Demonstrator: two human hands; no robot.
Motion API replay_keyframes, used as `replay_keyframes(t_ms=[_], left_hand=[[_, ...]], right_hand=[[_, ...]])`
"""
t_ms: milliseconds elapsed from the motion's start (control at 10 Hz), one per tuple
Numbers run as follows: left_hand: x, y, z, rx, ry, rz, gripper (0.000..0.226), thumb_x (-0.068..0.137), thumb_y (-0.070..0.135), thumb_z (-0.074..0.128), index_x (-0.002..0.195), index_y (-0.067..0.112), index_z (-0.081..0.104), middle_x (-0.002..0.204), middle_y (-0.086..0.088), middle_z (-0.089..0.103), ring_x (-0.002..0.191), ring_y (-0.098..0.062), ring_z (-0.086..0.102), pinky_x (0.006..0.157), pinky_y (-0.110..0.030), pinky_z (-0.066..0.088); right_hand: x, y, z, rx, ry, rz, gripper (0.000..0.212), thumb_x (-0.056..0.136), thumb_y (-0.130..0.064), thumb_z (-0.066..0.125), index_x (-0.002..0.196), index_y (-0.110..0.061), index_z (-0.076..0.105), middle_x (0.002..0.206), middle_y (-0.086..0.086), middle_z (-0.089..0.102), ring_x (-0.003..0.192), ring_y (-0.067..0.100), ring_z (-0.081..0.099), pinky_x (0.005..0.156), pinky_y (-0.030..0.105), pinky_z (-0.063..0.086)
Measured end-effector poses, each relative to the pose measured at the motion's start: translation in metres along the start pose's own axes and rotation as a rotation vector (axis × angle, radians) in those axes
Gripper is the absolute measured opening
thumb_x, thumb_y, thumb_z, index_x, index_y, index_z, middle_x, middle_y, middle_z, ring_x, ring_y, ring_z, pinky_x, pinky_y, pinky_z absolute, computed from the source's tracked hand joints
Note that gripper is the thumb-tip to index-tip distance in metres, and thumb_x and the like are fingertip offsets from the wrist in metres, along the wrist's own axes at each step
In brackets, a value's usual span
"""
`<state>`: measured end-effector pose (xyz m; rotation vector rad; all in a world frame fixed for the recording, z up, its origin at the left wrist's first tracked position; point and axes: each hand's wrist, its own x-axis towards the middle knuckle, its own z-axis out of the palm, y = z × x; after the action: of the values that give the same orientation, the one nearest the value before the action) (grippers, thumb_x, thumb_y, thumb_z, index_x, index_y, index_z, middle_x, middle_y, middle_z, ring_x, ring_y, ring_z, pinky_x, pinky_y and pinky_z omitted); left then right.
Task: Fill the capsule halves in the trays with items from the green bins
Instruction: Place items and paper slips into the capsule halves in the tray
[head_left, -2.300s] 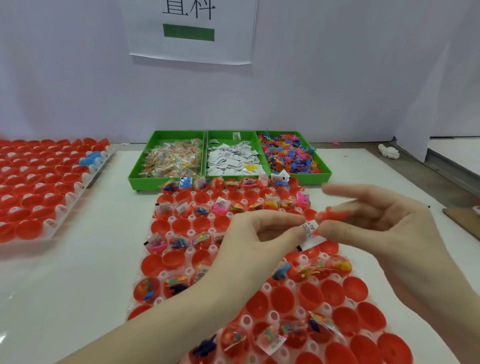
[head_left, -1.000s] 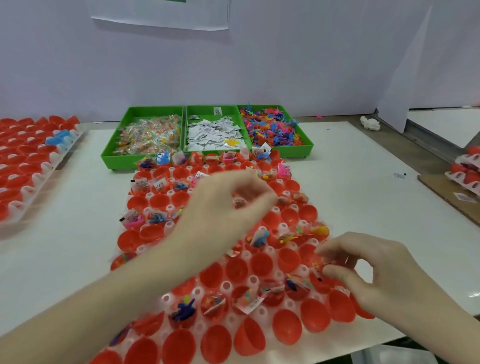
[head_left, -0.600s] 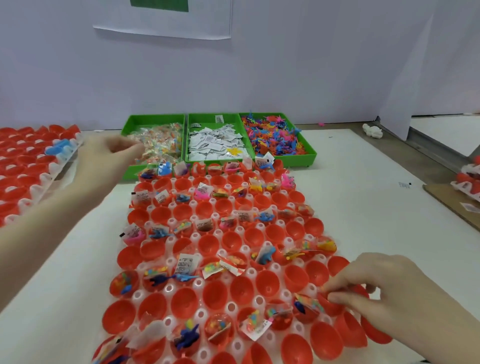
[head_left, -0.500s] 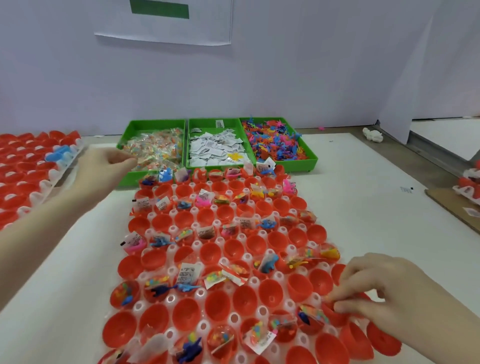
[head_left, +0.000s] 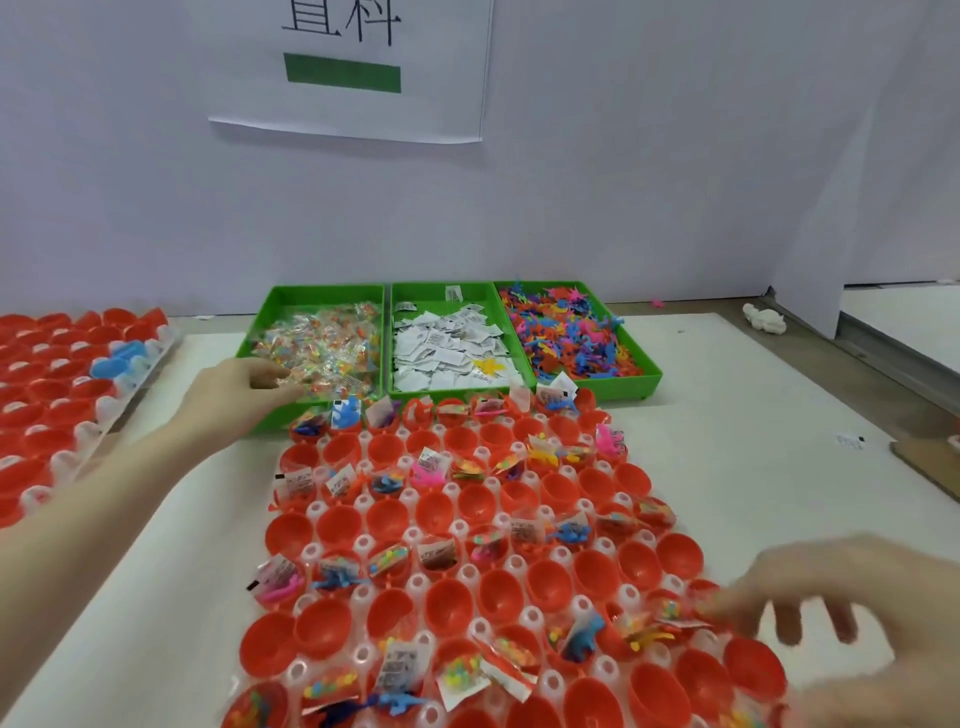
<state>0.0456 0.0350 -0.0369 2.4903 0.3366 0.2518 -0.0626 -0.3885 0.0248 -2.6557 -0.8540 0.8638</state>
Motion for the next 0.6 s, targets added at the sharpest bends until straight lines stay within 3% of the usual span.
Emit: replay_keyframes(t_ms=[100, 200, 300, 400, 500, 600], left_hand=[[0.003, -0.007, 0.004, -0.061, 0.063, 0.041, 0.028, 0.089, 0.022, 0.061, 0.107, 0.003, 0.069, 0.111, -0.017, 0.066, 0.096, -0.03, 0.059, 0.084, -0.038, 0.045], [-0.001, -0.008, 0.004, 0.1, 0.003, 0.12, 0.049, 0.089, 0.046, 0.047, 0.089, 0.005, 0.073, 0.083, -0.013, 0.067, 0.072, -0.025, 0.055, 0.063, -0.034, 0.041], [0.0, -0.008, 0.007, 0.216, 0.001, 0.157, 0.044, 0.088, 0.049, 0.048, 0.088, 0.013, 0.073, 0.088, -0.006, 0.064, 0.085, -0.023, 0.055, 0.074, -0.038, 0.045], [0.001, -0.009, 0.009, 0.095, -0.026, 0.074, 0.04, 0.087, 0.048, 0.053, 0.087, 0.013, 0.071, 0.089, -0.004, 0.063, 0.089, -0.023, 0.054, 0.085, -0.041, 0.043], [0.001, -0.01, 0.009, -0.127, 0.039, 0.031, 0.036, 0.087, 0.04, 0.057, 0.083, 0.008, 0.073, 0.076, -0.008, 0.065, 0.07, -0.021, 0.053, 0.066, -0.032, 0.041], [0.002, -0.011, 0.007, -0.225, 0.104, -0.002, 0.036, 0.088, 0.035, 0.058, 0.08, 0.004, 0.072, 0.071, -0.016, 0.065, 0.059, -0.021, 0.046, 0.056, -0.029, 0.031]], right_hand=[[0.03, -0.005, -0.038, 0.116, 0.375, 0.026, 0.041, 0.055, -0.079, 0.062, 0.086, -0.052, 0.067, 0.077, -0.02, 0.069, 0.068, -0.004, 0.061, 0.056, 0.009, 0.042], [0.083, 0.011, -0.062, 0.414, 0.627, 0.065, 0.013, 0.071, -0.041, 0.074, 0.072, -0.028, 0.074, 0.069, -0.006, 0.069, 0.064, 0.004, 0.057, 0.05, 0.008, 0.04], [0.15, 0.033, -0.086, 0.347, 0.788, 0.169, 0.019, 0.086, -0.019, 0.065, 0.102, -0.01, 0.069, 0.102, 0.005, 0.068, 0.093, 0.016, 0.06, 0.077, 0.019, 0.045], [0.194, 0.047, -0.095, 0.212, 0.724, 0.26, 0.042, 0.09, -0.024, 0.059, 0.127, -0.006, 0.054, 0.129, 0.01, 0.056, 0.116, 0.022, 0.053, 0.094, 0.029, 0.038], [0.22, 0.055, -0.096, 0.196, 0.674, 0.291, 0.054, 0.088, -0.032, 0.061, 0.135, -0.011, 0.047, 0.141, 0.007, 0.046, 0.129, 0.023, 0.043, 0.104, 0.034, 0.034], [0.235, 0.055, -0.092, 0.037, 0.691, 0.318, 0.047, 0.085, -0.04, 0.063, 0.127, -0.021, 0.057, 0.138, 0.002, 0.05, 0.129, 0.023, 0.042, 0.103, 0.041, 0.037]])
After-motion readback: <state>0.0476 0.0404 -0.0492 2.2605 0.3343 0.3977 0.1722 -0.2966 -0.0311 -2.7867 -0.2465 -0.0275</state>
